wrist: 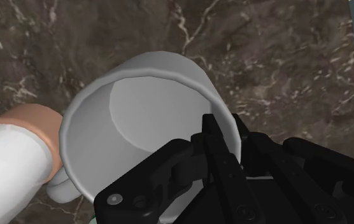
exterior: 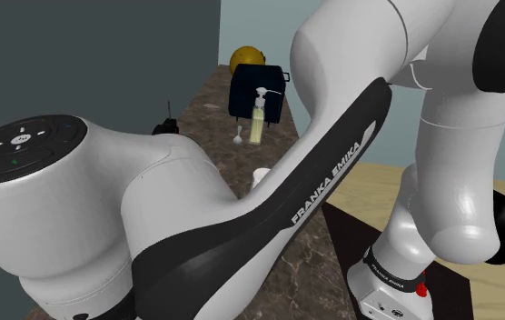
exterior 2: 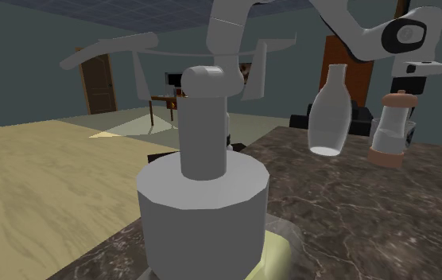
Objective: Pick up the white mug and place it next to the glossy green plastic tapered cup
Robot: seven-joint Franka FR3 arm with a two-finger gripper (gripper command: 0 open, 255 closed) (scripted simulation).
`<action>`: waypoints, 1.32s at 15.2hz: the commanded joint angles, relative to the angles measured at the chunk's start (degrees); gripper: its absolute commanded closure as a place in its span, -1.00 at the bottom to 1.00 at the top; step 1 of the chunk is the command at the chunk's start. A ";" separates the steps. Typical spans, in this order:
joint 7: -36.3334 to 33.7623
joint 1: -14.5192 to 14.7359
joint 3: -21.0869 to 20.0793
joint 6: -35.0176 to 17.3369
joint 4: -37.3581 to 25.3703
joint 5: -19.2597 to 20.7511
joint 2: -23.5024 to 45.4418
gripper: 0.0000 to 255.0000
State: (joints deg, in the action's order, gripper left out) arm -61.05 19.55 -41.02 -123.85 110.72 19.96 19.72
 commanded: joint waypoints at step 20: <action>2.26 -1.00 -1.69 5.77 -3.13 -3.53 -3.72 -1.00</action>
State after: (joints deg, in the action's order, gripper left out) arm -58.80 18.56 -42.71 -118.08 107.58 16.44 16.02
